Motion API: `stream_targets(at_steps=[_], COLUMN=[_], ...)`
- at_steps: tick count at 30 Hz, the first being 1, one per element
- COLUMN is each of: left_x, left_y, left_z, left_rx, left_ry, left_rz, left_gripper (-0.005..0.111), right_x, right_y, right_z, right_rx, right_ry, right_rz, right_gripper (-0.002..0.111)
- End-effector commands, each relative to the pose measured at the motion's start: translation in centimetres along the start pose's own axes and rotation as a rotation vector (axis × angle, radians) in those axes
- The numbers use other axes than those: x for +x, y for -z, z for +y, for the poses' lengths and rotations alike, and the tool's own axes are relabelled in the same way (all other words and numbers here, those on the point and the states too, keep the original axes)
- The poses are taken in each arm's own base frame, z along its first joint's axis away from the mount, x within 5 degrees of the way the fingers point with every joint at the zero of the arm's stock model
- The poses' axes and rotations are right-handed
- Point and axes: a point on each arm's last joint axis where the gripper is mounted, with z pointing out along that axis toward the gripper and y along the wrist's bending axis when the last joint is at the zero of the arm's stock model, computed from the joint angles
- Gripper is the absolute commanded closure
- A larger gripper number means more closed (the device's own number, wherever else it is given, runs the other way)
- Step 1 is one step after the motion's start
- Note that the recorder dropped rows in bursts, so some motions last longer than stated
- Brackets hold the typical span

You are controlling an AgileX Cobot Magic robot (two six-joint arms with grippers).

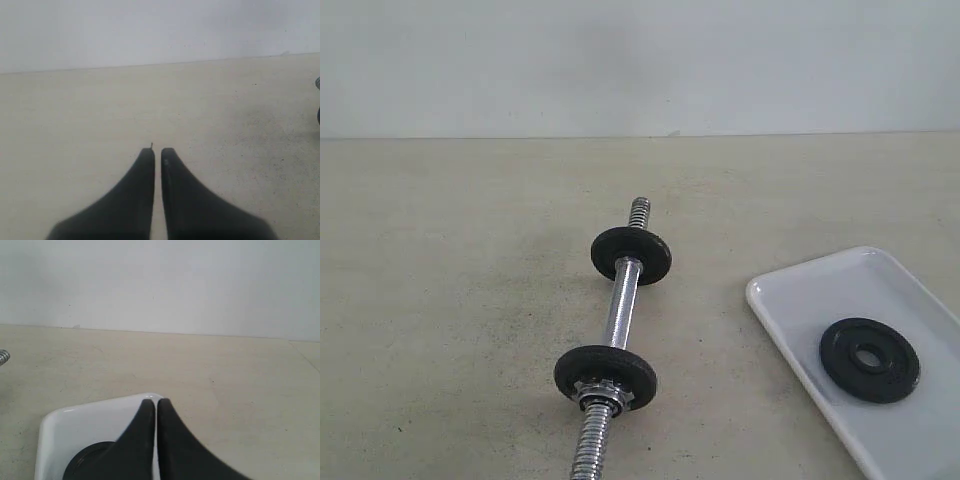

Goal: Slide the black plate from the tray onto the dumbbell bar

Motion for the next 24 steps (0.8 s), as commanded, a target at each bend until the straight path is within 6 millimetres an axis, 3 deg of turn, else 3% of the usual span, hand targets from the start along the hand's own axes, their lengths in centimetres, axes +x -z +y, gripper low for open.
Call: stream_targets(at_steps=[1, 24], left_x=[0.01, 0.01], left_y=[0.0, 0.0], left_z=[-0.01, -0.01], left_rx=[0.0, 0.0], left_ry=[0.006, 0.006], left_rz=[-0.009, -0.009], left_gripper=[0.102, 0.102], right_x=[-0.1, -0.1], right_y=[0.05, 0.05], right_z=[-0.03, -0.03], right_rx=[0.003, 0.003], right_ry=[0.008, 0.008], right_rz=[-0.01, -0.01], right_gripper=[0.108, 0.108])
